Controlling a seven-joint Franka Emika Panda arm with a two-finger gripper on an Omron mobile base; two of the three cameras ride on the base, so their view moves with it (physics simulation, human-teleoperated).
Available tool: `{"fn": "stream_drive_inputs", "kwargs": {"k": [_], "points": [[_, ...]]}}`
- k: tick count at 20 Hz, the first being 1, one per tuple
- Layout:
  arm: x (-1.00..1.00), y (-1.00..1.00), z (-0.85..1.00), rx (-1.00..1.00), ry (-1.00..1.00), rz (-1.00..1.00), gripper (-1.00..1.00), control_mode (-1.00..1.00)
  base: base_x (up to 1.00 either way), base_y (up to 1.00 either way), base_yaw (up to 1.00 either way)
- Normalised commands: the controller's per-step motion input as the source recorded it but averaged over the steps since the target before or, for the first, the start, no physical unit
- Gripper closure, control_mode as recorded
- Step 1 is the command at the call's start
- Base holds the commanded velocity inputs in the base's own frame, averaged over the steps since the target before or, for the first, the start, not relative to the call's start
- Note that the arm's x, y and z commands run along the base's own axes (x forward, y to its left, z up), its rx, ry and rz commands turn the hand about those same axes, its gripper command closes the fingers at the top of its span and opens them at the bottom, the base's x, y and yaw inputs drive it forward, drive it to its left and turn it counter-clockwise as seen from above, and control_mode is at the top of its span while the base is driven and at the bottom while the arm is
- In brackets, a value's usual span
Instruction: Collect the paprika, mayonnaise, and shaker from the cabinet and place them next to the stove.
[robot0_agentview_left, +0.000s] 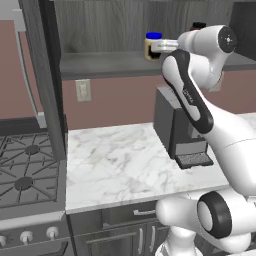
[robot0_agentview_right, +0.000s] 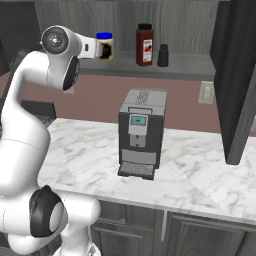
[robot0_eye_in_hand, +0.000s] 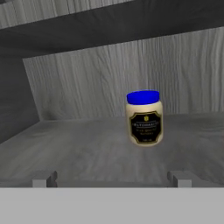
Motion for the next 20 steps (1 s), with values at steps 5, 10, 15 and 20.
{"fn": "stream_drive_inputs", "kwargs": {"k": [5, 10, 15, 20], "points": [[0.13, 0.0, 0.0, 0.0, 0.0, 0.0, -1.0, -1.0, 0.0, 0.0, 0.0], [0.17, 0.0, 0.0, 0.0, 0.01, 0.0, -1.0, -1.0, 0.0, 0.0, 0.0], [0.18, -0.06, 0.0, 0.0, 0.06, -0.02, -1.0, -1.0, 0.0, 0.0, 0.0], [0.06, -0.22, 0.02, 0.0, 0.01, -0.01, -1.0, -1.0, 0.0, 0.0, 0.0]]}}
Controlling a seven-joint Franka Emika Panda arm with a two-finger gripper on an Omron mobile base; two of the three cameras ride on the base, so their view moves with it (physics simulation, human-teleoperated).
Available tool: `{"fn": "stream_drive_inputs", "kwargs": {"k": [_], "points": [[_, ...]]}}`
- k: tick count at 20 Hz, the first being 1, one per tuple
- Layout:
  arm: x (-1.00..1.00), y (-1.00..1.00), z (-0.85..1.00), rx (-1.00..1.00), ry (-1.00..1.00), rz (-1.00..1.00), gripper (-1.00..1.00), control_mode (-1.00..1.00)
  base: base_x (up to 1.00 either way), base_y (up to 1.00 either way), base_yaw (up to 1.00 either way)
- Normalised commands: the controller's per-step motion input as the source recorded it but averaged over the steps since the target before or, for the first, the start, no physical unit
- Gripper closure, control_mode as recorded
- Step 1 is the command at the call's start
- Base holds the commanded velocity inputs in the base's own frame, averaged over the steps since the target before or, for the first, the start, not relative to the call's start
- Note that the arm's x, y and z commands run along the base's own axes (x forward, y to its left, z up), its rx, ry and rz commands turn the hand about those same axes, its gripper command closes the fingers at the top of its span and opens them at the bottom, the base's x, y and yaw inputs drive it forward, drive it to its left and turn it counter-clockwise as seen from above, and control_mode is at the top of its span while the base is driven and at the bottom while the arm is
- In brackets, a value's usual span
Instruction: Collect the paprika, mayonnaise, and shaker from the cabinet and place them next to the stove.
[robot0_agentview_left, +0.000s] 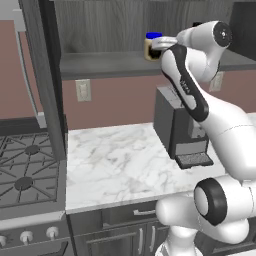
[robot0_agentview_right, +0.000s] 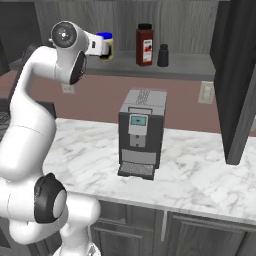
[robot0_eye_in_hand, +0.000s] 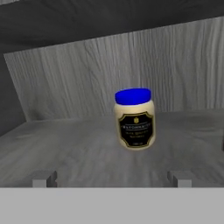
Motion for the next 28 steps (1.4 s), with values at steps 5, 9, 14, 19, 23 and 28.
{"fn": "stream_drive_inputs", "kwargs": {"k": [5, 9, 14, 19, 23, 28], "points": [[0.0, -0.16, 0.15, 0.0, -0.03, 0.0, -1.0, -1.0, 0.0, 0.0, 0.0], [0.0, -0.02, 0.21, 0.0, -0.12, 0.0, -1.0, -1.0, 0.0, 0.0, 0.0], [0.02, 0.0, 0.14, -0.02, -0.1, 0.0, -1.0, -1.0, 0.0, 0.0, 0.0], [0.17, 0.0, 0.05, -0.01, -0.04, 0.0, -1.0, -1.0, 0.0, 0.0, 0.0], [0.24, 0.0, 0.0, -0.01, 0.0, 0.0, -1.0, -1.0, 0.0, 0.0, 0.0], [0.21, -0.01, 0.0, 0.0, 0.0, 0.0, -1.0, -1.0, 0.0, 0.0, 0.0]]}}
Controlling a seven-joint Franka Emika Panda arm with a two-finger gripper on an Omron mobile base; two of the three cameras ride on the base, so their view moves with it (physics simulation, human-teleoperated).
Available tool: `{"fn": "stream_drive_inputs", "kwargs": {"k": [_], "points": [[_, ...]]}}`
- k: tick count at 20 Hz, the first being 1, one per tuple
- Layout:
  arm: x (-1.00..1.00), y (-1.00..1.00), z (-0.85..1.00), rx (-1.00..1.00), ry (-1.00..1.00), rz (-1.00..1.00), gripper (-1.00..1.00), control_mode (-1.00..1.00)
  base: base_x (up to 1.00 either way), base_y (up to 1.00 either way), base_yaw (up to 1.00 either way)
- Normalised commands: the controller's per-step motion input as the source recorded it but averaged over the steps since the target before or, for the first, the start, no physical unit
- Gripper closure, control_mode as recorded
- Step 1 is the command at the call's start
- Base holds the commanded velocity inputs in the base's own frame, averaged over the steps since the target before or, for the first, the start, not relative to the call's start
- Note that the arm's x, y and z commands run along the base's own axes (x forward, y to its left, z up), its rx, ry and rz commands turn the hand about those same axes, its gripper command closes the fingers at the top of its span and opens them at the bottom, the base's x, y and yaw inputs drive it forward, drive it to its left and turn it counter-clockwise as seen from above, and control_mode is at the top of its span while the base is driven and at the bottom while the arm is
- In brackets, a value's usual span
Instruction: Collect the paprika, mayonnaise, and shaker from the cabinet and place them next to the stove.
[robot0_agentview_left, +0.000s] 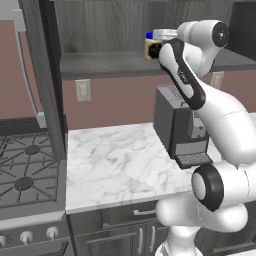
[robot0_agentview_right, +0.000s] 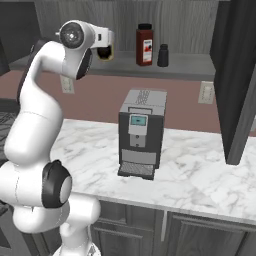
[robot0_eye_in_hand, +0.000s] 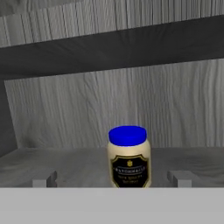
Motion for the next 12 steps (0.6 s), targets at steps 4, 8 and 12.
{"fn": "stream_drive_inputs", "kwargs": {"k": [4, 8, 12], "points": [[0.16, -0.04, 0.0, 0.0, 0.0, 0.0, -1.0, -1.0, 0.0, 0.0, 0.0], [0.24, -0.01, 0.0, 0.0, 0.0, 0.0, -1.0, -1.0, 0.0, 0.0, 0.0], [0.35, 0.0, 0.0, -0.02, 0.01, 0.0, -1.0, -1.0, 0.0, 0.0, 0.0]]}}
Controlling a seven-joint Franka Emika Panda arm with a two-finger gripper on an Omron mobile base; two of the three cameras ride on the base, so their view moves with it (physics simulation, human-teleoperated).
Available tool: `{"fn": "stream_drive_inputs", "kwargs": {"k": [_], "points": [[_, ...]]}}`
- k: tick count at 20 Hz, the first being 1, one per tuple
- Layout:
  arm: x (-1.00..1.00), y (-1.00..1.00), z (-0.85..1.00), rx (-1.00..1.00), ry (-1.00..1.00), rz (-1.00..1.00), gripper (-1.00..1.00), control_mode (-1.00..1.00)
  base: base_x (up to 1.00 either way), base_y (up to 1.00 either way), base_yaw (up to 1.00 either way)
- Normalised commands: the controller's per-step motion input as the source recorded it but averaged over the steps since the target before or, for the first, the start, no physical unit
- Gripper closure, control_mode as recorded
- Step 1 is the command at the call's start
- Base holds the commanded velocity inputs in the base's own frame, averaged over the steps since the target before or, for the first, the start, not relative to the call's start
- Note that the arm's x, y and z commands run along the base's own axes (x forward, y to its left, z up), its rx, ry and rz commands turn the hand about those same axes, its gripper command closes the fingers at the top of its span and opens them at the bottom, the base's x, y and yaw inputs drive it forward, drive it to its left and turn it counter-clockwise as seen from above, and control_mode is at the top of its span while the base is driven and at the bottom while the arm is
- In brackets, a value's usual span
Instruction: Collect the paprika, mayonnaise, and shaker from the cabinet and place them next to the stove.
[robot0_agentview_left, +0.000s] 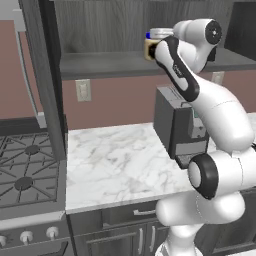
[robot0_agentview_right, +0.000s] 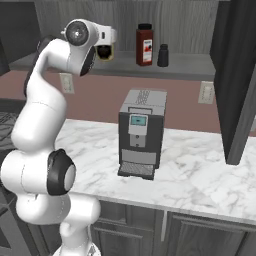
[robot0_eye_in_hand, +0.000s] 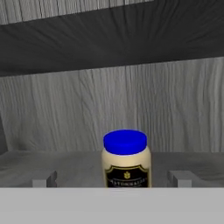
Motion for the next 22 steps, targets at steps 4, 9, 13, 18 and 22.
{"fn": "stream_drive_inputs", "kwargs": {"k": [4, 9, 13, 18, 22], "points": [[0.37, 0.0, 0.0, -0.02, 0.02, 0.0, -1.0, -1.0, 0.0, 0.0, 0.0], [0.35, 0.0, 0.0, -0.01, 0.01, 0.0, -1.0, -1.0, 0.0, 0.0, 0.0], [0.28, 0.0, 0.0, -0.01, 0.01, 0.0, -1.0, -1.0, 0.0, 0.0, 0.0], [0.14, 0.0, -0.02, 0.0, 0.0, 0.0, -1.0, -1.0, 0.0, 0.0, 0.0], [0.09, 0.0, -0.05, -0.01, 0.0, 0.0, -1.0, -1.0, 0.0, 0.0, 0.0]]}}
